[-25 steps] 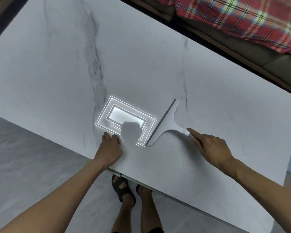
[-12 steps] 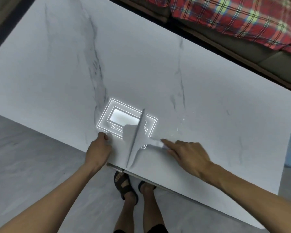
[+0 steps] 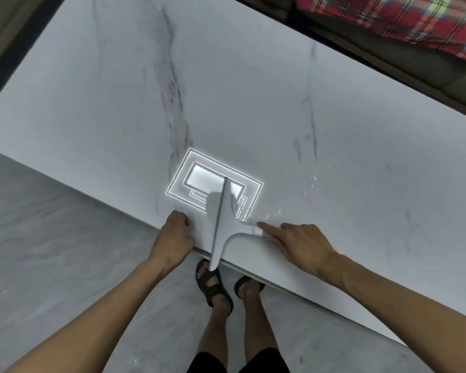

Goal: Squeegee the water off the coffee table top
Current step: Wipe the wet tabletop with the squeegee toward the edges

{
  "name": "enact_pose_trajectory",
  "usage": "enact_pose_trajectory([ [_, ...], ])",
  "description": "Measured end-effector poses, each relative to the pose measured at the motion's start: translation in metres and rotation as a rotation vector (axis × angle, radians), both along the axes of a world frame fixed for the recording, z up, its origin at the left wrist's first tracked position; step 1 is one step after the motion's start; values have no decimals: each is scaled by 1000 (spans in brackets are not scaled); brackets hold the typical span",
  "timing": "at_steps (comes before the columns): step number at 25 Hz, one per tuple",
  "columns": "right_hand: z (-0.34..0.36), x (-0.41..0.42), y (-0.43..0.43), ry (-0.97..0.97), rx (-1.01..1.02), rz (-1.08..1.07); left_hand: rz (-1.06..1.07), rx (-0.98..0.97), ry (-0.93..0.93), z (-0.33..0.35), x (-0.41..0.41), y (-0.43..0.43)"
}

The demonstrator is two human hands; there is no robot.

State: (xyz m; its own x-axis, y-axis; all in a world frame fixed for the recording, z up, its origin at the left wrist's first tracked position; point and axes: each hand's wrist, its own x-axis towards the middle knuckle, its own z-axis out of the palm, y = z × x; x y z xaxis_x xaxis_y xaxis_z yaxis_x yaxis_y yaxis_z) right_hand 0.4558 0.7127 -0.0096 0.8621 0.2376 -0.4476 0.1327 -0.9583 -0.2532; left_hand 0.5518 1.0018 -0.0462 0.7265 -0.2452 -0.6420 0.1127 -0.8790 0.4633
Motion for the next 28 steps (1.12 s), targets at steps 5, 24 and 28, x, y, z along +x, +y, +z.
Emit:
enact_pose_trajectory([
  [5, 32, -76, -85, 75, -180, -233, -150, 38, 106, -7, -17, -39],
  [24, -26, 155, 197, -28, 135, 228, 597, 100, -194, 9, 44, 110],
  [28, -28, 140, 179, -35, 114, 164, 473, 98, -145, 4, 46, 106],
])
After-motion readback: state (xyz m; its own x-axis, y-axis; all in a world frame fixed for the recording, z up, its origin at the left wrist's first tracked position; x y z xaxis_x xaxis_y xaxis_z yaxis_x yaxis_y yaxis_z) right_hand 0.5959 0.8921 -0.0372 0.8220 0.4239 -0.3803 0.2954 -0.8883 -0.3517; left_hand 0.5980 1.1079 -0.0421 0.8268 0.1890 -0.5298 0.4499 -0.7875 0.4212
